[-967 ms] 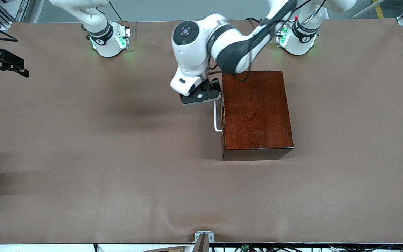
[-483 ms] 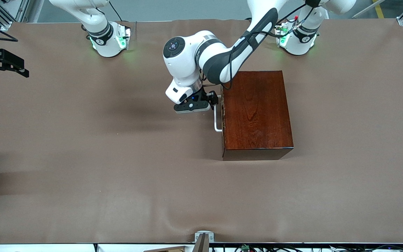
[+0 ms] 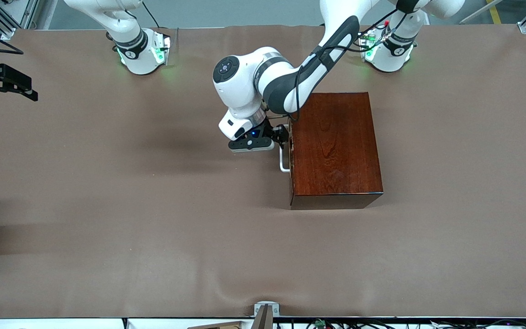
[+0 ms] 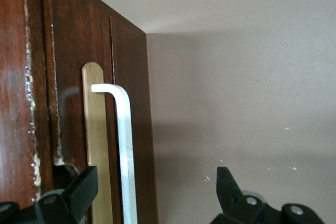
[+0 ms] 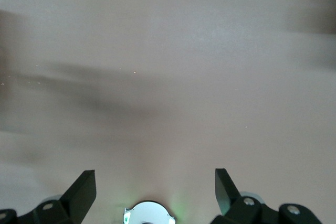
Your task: Open drawer, take yellow block, close drawer
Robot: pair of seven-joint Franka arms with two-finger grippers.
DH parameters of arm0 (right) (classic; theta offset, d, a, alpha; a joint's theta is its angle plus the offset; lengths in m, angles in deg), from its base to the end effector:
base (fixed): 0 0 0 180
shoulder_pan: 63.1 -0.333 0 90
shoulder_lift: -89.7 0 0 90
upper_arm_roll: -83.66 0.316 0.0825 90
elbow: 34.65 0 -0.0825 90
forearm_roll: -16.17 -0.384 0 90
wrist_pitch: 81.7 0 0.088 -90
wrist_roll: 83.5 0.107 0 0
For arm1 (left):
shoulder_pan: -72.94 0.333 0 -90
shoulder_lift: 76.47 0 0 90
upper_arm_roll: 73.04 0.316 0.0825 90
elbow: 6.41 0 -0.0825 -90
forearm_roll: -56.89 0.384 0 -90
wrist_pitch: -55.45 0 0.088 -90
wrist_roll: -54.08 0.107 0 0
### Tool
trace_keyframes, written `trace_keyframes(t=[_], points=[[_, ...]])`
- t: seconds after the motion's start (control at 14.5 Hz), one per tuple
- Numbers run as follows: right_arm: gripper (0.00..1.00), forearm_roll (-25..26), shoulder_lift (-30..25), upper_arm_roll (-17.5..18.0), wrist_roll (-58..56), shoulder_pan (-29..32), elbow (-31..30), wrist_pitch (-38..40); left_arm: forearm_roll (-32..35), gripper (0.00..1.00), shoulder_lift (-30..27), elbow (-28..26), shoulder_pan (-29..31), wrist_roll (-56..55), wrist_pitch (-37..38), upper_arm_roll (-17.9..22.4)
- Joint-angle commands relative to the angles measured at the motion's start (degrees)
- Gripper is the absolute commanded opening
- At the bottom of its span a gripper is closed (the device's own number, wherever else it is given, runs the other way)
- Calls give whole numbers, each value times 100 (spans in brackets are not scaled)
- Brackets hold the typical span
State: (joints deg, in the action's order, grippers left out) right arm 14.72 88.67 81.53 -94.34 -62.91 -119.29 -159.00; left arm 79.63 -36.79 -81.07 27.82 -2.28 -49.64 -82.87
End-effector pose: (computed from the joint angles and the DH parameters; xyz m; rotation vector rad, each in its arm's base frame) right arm 0.5246 -0.0183 0.6592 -3.0901 -0.2368 0.1652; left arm 0.4615 -0.5553 0.3282 -2.8619 0.1114 -0.1913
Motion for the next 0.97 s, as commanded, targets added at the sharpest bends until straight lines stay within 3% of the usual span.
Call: trace_keyframes(t=[0.0, 0.9], points=[[100, -40, -72, 72, -6, 121, -18, 57, 239, 100, 84, 92, -50, 72, 155, 34], [100, -22, -81, 54, -6, 16, -27, 127, 99, 100, 470, 170, -15, -392, -11, 26]])
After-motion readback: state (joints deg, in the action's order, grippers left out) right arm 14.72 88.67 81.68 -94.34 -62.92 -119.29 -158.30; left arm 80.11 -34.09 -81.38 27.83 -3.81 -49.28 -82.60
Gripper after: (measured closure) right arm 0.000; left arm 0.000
